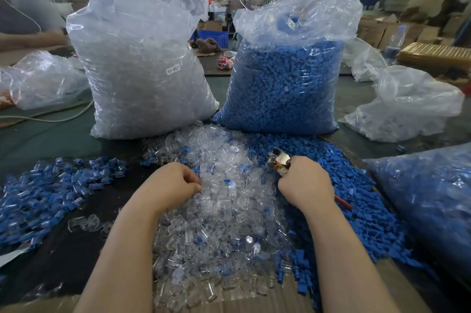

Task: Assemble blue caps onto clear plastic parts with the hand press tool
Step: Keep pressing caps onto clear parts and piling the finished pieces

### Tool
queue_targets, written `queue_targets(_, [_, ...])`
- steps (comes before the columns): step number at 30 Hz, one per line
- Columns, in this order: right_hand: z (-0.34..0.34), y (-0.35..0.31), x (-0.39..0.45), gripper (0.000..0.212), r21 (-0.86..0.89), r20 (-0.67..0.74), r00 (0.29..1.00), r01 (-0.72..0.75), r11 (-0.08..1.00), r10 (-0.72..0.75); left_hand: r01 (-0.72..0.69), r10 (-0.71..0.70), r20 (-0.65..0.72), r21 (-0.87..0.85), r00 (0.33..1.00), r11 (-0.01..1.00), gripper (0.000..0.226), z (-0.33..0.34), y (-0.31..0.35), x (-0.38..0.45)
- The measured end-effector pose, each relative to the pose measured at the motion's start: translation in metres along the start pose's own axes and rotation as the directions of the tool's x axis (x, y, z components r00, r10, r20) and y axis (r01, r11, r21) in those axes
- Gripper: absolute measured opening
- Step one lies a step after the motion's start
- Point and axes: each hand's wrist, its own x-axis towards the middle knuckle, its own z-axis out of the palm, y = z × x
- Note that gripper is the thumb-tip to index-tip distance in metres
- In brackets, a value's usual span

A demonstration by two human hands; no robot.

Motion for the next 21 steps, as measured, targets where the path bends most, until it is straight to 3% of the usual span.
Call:
queue_targets(8, [0.0,0.002,0.003,0.016,0.069,-0.103,0.995,0.018,0.997,-0.011,0.008,-0.011,-0.034,-0.095,0.999,0.995,0.007,-0.001,0.002,-0.003])
queue_targets(12, [-0.002,0.002,0.005,0.02,0.119,-0.195,0.98,0.073,0.99,-0.049,0.018,-0.057,-0.136,-0.273,0.989,0.962,0.012,-0.001,0.006,-0.003])
queue_targets(17, [-0.004,-0.003,0.005,0.015,0.264,-0.232,0.968,0.155,0.952,-0.094,-0.063,-0.064,-0.168,-0.654,0.984,0.754,0.012,-0.004,0.014,-0.005])
queue_targets(21, [-0.008,-0.007,0.002,0.015,0.361,-0.243,0.963,0.2,0.911,-0.115,-0.131,-0.03,-0.189,-0.776,0.982,0.617,0.016,-0.003,0.025,-0.006])
